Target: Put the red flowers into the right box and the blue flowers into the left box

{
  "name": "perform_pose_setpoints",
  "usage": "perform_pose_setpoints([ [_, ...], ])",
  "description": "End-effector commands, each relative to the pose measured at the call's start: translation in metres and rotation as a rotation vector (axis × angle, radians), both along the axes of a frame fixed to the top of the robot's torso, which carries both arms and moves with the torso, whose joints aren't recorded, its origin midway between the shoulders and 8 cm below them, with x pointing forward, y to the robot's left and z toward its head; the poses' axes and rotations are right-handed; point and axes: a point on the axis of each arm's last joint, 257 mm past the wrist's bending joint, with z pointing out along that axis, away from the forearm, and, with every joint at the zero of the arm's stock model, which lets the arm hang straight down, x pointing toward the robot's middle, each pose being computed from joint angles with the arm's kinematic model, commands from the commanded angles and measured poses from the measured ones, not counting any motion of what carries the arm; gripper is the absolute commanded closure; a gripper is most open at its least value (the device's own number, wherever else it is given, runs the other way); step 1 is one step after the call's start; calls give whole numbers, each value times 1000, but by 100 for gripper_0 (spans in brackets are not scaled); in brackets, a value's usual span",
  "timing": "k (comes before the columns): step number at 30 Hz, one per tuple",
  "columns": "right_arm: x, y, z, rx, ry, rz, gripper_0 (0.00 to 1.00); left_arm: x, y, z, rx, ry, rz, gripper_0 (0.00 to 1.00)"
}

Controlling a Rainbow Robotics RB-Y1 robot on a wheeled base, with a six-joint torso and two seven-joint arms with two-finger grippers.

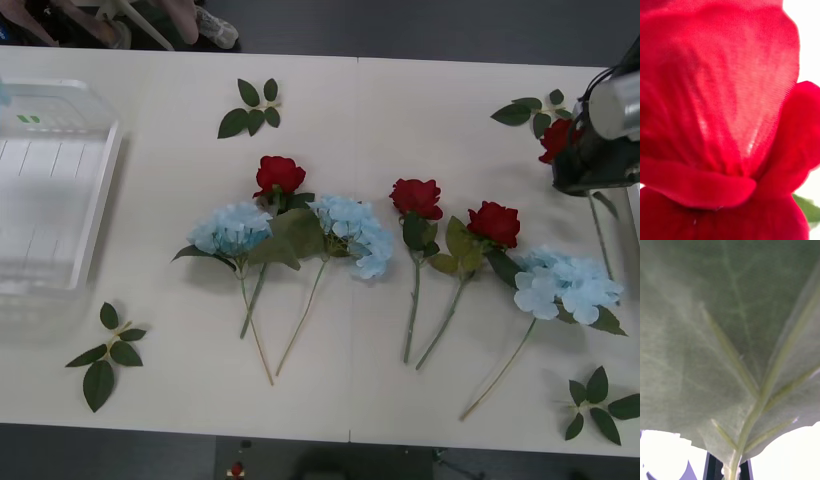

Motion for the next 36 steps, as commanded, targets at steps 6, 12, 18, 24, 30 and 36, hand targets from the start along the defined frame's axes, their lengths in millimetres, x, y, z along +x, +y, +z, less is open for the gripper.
perform_pose_setpoints([
  [6, 2, -147, 168, -381, -111, 0, 100, 7, 15, -76, -61, -60, 85, 75],
  [12, -24, -204, 135, -406, -107, -79, 100, 8, 18, -68, -60, -80, 86, 8],
  [18, -39, -241, 88, -436, -147, -82, 100, 4, -6, -35, -101, -72, 20, 2],
  [24, -45, -244, 60, -404, -185, -125, 100, -19, -121, 16, -416, 8, -118, 2],
  [30, -47, -245, 58, -405, -195, -141, 62, -21, -212, -4, -618, 84, -122, 1],
  [36, -42, -235, 54, -343, -216, -151, 27, -37, -259, -69, -613, 59, -85, 0],
])
